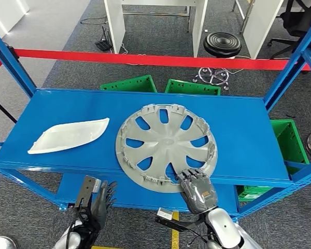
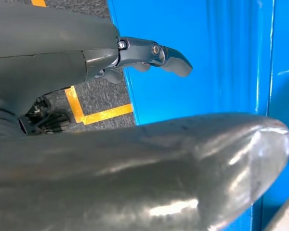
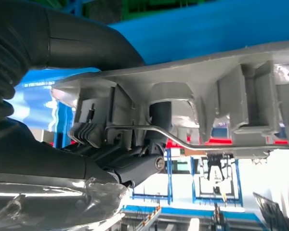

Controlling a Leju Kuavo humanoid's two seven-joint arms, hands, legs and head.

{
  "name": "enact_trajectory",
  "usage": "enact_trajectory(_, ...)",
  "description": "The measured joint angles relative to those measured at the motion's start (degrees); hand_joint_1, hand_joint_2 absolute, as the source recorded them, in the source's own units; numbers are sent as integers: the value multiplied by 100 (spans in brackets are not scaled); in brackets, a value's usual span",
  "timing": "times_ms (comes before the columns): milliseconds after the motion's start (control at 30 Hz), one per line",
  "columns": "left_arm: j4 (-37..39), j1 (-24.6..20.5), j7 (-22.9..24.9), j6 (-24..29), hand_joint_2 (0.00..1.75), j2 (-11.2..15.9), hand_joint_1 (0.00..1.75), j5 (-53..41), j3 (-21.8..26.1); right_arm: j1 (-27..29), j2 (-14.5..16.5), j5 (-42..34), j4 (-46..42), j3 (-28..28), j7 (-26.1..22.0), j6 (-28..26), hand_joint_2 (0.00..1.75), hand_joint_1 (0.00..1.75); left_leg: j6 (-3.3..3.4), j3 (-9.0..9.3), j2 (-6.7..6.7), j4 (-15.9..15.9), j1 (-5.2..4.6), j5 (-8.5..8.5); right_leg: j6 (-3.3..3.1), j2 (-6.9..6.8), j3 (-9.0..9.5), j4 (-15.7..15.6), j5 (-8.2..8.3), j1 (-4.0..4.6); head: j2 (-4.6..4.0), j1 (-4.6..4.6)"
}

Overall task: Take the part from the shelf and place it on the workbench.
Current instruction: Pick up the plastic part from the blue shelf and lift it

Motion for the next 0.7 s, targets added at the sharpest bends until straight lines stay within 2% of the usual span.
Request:
enact_trajectory(533, 0, 13, 46, -20, 0, -4, 0, -115, 162, 344, -18, 95, -1079, -230, -300, -410, 175, 175, 1, -1, 0, 0, 0, -1, 0, 1, -1, 0, 0, 0, 0, -1)
enact_trajectory(667, 0, 24, -21, -62, 175, -9, 0, -157, 225, 446, -21, -1, -1537, -333, -487, -728, 175, 175, 1, -2, 0, 0, 0, -1, 0, 0, -2, 0, 0, 0, 0, 1)
enact_trajectory(700, 0, 26, -63, -82, 175, -13, 0, -155, 245, 473, -23, -66, -1672, -370, -554, -797, 175, 175, 1, -2, 0, 0, 0, -1, 0, 0, -2, 0, -1, 0, 0, 0)
